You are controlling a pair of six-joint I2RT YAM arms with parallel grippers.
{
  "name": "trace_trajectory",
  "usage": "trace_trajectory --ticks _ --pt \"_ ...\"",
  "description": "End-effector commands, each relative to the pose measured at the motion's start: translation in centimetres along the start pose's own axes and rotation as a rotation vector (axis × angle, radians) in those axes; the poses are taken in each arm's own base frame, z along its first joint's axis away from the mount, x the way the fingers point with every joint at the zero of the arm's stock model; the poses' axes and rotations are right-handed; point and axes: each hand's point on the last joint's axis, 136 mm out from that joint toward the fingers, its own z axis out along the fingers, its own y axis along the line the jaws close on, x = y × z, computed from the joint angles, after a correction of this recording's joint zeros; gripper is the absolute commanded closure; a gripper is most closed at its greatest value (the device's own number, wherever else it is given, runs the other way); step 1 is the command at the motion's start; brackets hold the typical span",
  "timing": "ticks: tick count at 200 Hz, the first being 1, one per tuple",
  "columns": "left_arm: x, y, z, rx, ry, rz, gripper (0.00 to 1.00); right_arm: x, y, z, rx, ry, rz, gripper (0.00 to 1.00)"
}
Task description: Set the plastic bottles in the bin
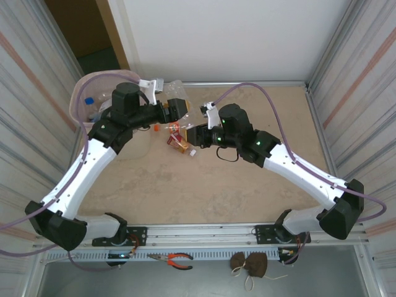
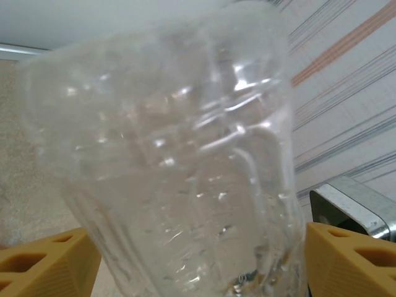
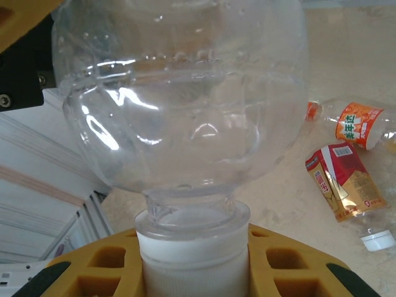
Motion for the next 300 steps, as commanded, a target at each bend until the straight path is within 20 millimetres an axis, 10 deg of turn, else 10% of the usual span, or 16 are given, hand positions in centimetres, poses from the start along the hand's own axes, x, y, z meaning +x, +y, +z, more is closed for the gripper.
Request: trace_trajectory --ticks 1,74,111,153,248,300 --pt "-0.4 -0.4 0.4 0.031 -0.023 -0.019 0.21 -1.1 1.2 -1.2 -0.039 -0.046 -0.008 0.76" --pt "-0.7 -1.4 0.8 0.083 -0.032 -0.011 0.42 -1.1 0.7 -1.4 -0.019 -0.052 -0.005 0.72" --pt "-1.5 -1.2 -0.1 0.022 -0.016 0.078 0.44 -1.5 0.2 -2.2 0.006 -0.066 0.003 0.34" --pt "-4.1 0.6 -3.4 -0.107 0.021 0.229 0.43 -2.2 -1.9 -4.9 0.076 -0.104 0.025 0.25" --pt "-10.3 12.0 -14.9 -0.760 0.179 0.521 0.43 -2.4 -6.0 -8.2 0.155 -0.140 0.071 0.23" --pt "-10.8 19.3 -16.9 -1.018 0.308 0.554 0.43 -2.1 -6.8 -7.7 0.141 -0.133 0.091 0.23"
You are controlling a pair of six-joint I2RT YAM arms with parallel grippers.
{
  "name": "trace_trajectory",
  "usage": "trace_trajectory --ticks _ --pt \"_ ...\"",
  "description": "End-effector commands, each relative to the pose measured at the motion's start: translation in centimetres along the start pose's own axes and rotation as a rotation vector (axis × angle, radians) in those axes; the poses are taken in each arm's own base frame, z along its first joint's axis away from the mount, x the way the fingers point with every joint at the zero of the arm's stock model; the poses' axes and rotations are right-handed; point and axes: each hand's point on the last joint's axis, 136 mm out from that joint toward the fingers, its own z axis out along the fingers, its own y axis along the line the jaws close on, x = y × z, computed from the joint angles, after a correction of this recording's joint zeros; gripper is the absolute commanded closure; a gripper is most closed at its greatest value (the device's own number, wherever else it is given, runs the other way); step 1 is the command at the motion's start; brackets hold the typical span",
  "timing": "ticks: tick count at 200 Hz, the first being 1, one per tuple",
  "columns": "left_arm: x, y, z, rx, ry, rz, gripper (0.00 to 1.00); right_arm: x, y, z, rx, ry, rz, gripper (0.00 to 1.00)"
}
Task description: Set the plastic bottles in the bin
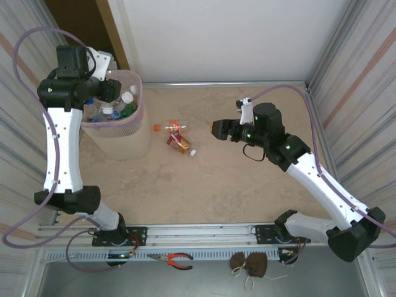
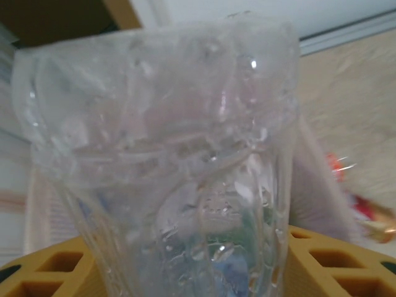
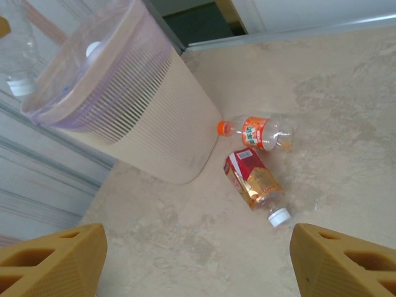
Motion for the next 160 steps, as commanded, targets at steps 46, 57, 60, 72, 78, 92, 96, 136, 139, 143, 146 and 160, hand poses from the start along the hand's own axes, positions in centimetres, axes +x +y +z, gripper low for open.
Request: trace_trajectory --ticks 46,57,60,72,78,92,96,136,139,143,146,160 --pt "4.2 5.2 4.7 -0.213 0.239 0.134 0.41 0.2 -0.5 0.1 -0.044 -0.013 0.026 0.23" --pt "5.0 5.3 5.4 -0.217 0.277 0.139 0.41 0.3 -0.5 0.2 -0.046 -0.008 0.028 0.23" --pt "5.2 5.3 5.5 -0.219 0.285 0.140 0.41 0.2 -0.5 0.2 -0.046 -0.009 0.028 0.23" --pt "6.3 5.5 6.0 -0.230 0.323 0.137 0.39 0.3 -0.6 0.3 -0.047 -0.003 0.032 0.23" --pt "6.8 5.6 6.3 -0.237 0.344 0.134 0.39 0.3 -0.6 0.3 -0.047 -0.002 0.032 0.23" --pt "8.6 6.1 7.0 -0.238 0.406 0.104 0.38 0.4 -0.7 0.3 -0.045 0.000 0.033 0.23" --pt "9.1 6.2 7.2 -0.237 0.422 0.090 0.37 0.3 -0.8 0.2 -0.045 -0.001 0.033 0.23" --pt "10.1 6.3 7.3 -0.226 0.443 0.034 0.25 0.1 -0.8 0.0 -0.041 -0.005 0.034 0.23" --pt "10.0 6.4 7.2 -0.228 0.437 0.031 0.23 0.1 -0.7 0.0 -0.041 -0.005 0.034 0.23" --pt "9.6 6.4 6.9 -0.230 0.425 0.030 0.21 0.1 -0.8 0.0 -0.040 -0.006 0.035 0.23" --pt "9.4 6.4 6.8 -0.230 0.416 0.027 0.20 0.0 -0.7 -0.1 -0.041 -0.007 0.034 0.23" --pt "8.1 6.5 6.1 -0.222 0.371 0.015 0.14 -0.1 -0.7 -0.2 -0.039 -0.013 0.034 0.23"
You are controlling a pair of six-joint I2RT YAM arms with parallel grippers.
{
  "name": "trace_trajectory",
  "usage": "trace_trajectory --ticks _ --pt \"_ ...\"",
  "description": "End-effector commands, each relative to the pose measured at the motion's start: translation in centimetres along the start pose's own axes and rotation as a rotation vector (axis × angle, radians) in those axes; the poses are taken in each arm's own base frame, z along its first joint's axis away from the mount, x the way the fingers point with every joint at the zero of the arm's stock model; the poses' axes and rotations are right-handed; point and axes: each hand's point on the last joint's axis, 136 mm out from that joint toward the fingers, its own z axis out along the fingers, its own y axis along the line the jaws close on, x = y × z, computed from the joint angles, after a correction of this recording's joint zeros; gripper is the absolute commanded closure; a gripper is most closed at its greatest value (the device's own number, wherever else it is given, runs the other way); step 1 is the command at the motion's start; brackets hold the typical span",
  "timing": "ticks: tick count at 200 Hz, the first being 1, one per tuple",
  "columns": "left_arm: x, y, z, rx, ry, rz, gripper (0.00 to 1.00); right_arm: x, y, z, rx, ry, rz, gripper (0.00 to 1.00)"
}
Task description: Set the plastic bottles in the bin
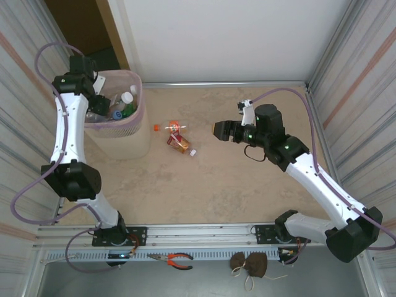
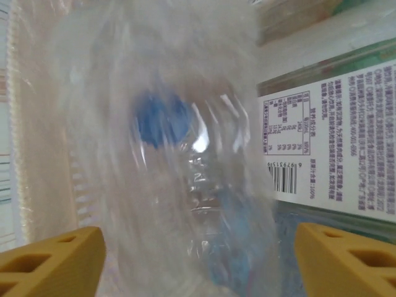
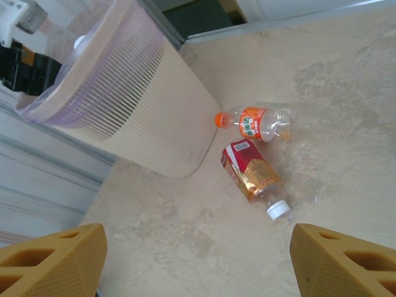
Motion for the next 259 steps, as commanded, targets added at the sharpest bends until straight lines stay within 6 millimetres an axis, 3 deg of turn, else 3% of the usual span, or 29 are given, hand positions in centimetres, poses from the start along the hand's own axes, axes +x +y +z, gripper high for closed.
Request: trace_trajectory --ticks 1,41,62,97,121,159,189,219,259 --pt "-0.4 0.6 -2.2 0.005 -0.042 -0.030 0.14 -0.9 0.7 -0.8 -0.020 -0.031 0.001 0.23" --pt "-2.9 1.2 -4.7 0.028 -0.156 -0.058 0.10 -1.3 0.8 -0.9 -0.017 -0.044 -0.001 0.23" --pt "-3.6 1.4 -4.6 0.029 -0.168 -0.055 0.21 -1.4 0.8 -0.7 -0.018 -0.037 -0.004 0.23" --pt "-3.4 0.8 -2.0 0.046 -0.110 -0.045 0.38 -1.3 0.7 -0.2 -0.019 -0.032 -0.003 0.23" --pt "-2.9 0.4 0.0 0.081 -0.067 -0.056 0.40 -1.2 0.6 0.2 -0.022 -0.021 -0.002 0.23" --pt "0.2 1.4 3.4 0.036 0.046 -0.102 0.49 -0.8 0.1 0.7 -0.019 -0.009 0.006 0.24" --pt "1.8 2.2 4.5 0.030 0.086 -0.159 0.51 -1.0 0.3 0.7 -0.026 -0.008 0.007 0.24" --pt "1.0 2.1 3.3 0.068 0.038 -0.191 0.46 -1.3 0.5 0.4 -0.024 -0.014 0.002 0.24" --pt "-1.3 1.6 -1.1 0.160 -0.119 -0.247 0.29 -1.3 0.5 0.1 -0.011 -0.010 0.001 0.24"
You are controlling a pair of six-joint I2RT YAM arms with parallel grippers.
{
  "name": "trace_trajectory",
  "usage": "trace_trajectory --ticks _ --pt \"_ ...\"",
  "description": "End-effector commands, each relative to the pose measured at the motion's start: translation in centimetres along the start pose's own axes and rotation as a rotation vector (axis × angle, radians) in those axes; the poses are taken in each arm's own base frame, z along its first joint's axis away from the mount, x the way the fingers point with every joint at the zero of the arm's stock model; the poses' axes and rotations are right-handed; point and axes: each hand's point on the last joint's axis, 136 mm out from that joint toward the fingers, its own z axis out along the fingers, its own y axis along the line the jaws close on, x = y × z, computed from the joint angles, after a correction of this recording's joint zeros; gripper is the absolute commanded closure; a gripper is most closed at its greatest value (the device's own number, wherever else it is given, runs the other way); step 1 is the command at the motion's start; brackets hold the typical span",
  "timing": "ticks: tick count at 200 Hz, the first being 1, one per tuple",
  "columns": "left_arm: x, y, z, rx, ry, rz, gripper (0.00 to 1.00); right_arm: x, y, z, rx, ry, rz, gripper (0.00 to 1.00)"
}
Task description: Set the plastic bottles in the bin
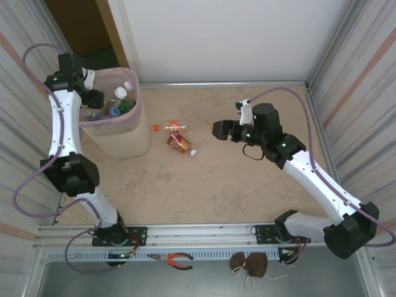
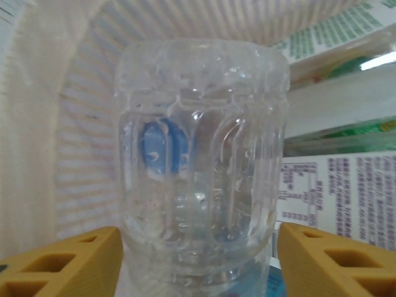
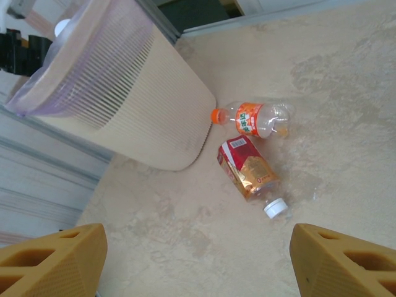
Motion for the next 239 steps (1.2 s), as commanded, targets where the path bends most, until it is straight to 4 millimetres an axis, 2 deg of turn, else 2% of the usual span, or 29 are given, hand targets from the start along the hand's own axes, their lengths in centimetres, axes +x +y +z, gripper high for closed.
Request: trace_trajectory --ticks 1,49,78,98,127,154,175,199,213,239 --pt "-0.1 -0.3 -4.0 0.067 -0.065 -0.057 0.29 -1.5 1.1 -0.9 -0.021 -0.031 -0.010 0.24" --pt "-1.8 -2.9 -7.6 0.157 -0.175 -0.056 0.24 -1.3 1.5 -1.3 -0.014 -0.027 -0.014 0.24" --pt "-3.2 -5.4 -8.6 0.247 -0.234 -0.052 0.26 -1.1 1.8 -1.3 -0.010 -0.022 -0.019 0.24" --pt "-4.2 -7.3 -7.9 0.331 -0.248 -0.057 0.38 -1.0 2.0 -1.3 -0.008 -0.022 -0.024 0.24" --pt "-4.7 -9.4 -5.4 0.422 -0.217 -0.054 0.56 -0.9 2.3 -1.2 -0.008 -0.020 -0.028 0.24" --pt "-3.5 -11.2 -3.1 0.490 -0.147 -0.052 0.61 -0.7 2.0 -1.0 0.002 -0.013 -0.027 0.24" --pt "-2.3 -11.8 -2.1 0.509 -0.112 -0.050 0.62 -0.5 2.0 -0.8 0.001 -0.007 -0.026 0.24" --pt "-1.8 -12.0 -2.4 0.520 -0.115 -0.039 0.62 -0.6 2.2 -0.6 0.001 -0.004 -0.030 0.25" --pt "-2.0 -11.4 -3.3 0.503 -0.140 -0.039 0.61 -0.6 2.4 -0.5 0.001 -0.001 -0.036 0.25" --pt "-3.1 -9.9 -6.2 0.519 -0.223 -0.079 0.58 -0.4 2.5 0.0 0.002 0.015 -0.042 0.24"
